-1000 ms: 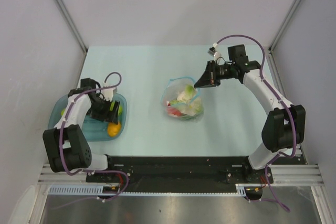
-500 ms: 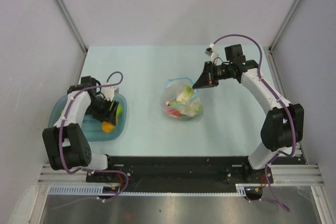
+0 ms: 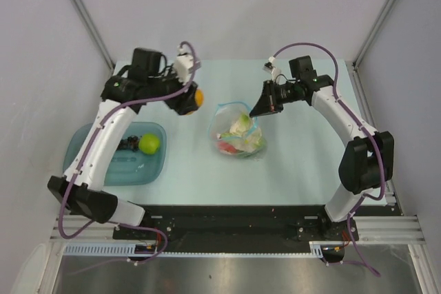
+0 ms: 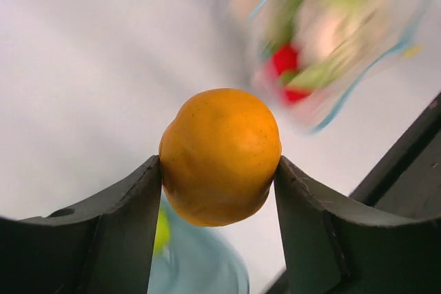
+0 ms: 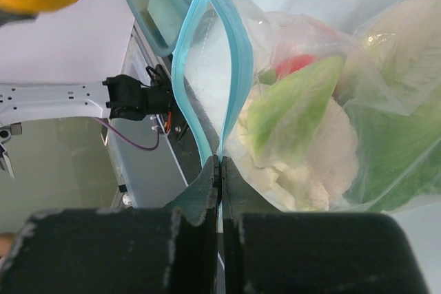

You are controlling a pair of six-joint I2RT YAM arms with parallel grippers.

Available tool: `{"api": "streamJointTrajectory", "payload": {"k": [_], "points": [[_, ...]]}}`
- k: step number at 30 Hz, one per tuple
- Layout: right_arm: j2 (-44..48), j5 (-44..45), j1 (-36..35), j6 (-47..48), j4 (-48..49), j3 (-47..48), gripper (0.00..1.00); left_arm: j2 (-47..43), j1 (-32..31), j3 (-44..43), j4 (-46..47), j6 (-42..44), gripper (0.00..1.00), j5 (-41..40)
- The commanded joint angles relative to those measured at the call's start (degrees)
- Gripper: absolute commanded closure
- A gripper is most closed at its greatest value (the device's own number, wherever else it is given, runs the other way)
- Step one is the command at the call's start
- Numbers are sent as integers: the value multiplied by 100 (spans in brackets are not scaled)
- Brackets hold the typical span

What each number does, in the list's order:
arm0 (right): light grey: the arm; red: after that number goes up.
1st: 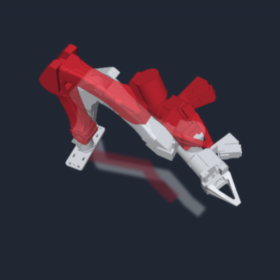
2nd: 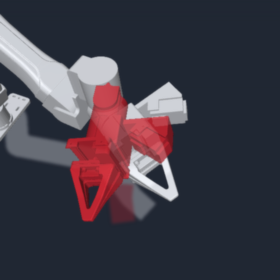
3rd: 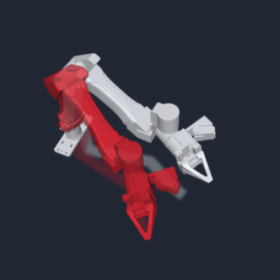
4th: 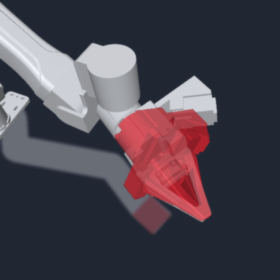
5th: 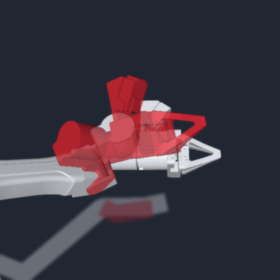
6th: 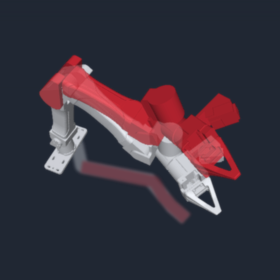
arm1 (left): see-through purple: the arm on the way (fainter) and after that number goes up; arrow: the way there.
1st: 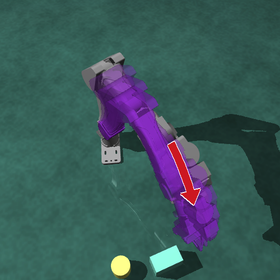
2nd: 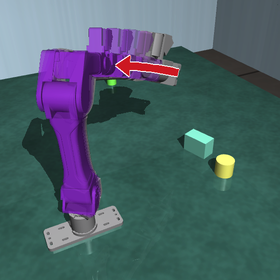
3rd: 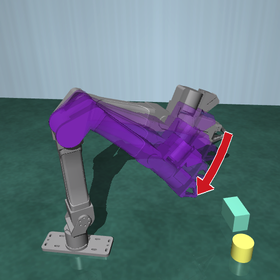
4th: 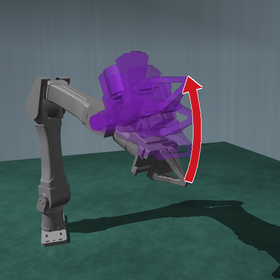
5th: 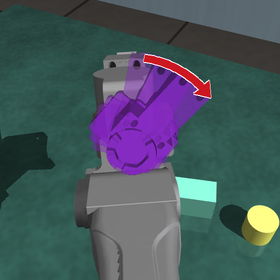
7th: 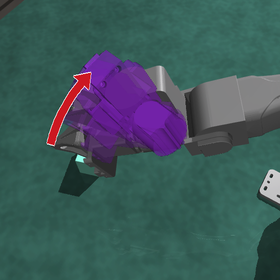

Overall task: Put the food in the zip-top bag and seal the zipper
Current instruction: Place the fake vegetable in the zipper food storage bag, then adjust the zipper food storage bag at the center of the board.

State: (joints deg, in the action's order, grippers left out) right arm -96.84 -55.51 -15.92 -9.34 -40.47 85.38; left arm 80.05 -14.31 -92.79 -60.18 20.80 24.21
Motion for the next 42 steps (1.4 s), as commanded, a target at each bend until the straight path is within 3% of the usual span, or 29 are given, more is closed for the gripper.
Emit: {"api": "streamJointTrajectory", "payload": {"k": [1, 5, 11, 14, 15, 17, 18, 19, 24, 33, 37, 40, 42], "points": [[-72, -4, -16, 187, -102, 382, 100, 623, -1187, -678, 1139, -577, 76, 120], [-46, -4, -16, 205, -110, 426, 100, 1178, -1960, -732, 1465, -463, 76, -29], [68, 40, -34, 310, -172, 374, 100, 1556, -2111, -38, 2291, -296, 76, -908], [77, 40, -25, 310, -163, 356, 100, 1776, -2120, 129, 2301, 2, 70, -1269], [86, 40, -16, 319, -163, 356, 100, 1821, -2129, 156, 2161, 64, 51, -1313], [77, 49, -34, 337, -181, 356, 100, 1813, -2129, 252, 2002, 258, 25, -1261], [77, 57, -25, 380, -198, 374, 100, 1586, -2120, 331, 2002, 276, 8, -1156], [69, 57, -25, 389, -207, 391, 100, 1436, -2094, 402, 2010, 354, 1, -824], [34, 40, -25, 486, -242, 418, 100, 426, -2094, 640, 1879, 915, 1, -102], [-55, -39, -34, 644, -330, 541, 100, 362, -2199, 974, 851, 2700, 10, 717], [-55, -66, -51, 732, -409, 567, 100, 502, -2480, 1306, 1078, 3061, 12, 331], [-46, -66, -60, 864, -505, 567, 100, 643, -2647, 1544, 1298, 3317, 19, -72], [-46, -74, -104, 925, -567, 602, 100, 678, -2753, 1799, 1658, 3264, 29, -293]]}}
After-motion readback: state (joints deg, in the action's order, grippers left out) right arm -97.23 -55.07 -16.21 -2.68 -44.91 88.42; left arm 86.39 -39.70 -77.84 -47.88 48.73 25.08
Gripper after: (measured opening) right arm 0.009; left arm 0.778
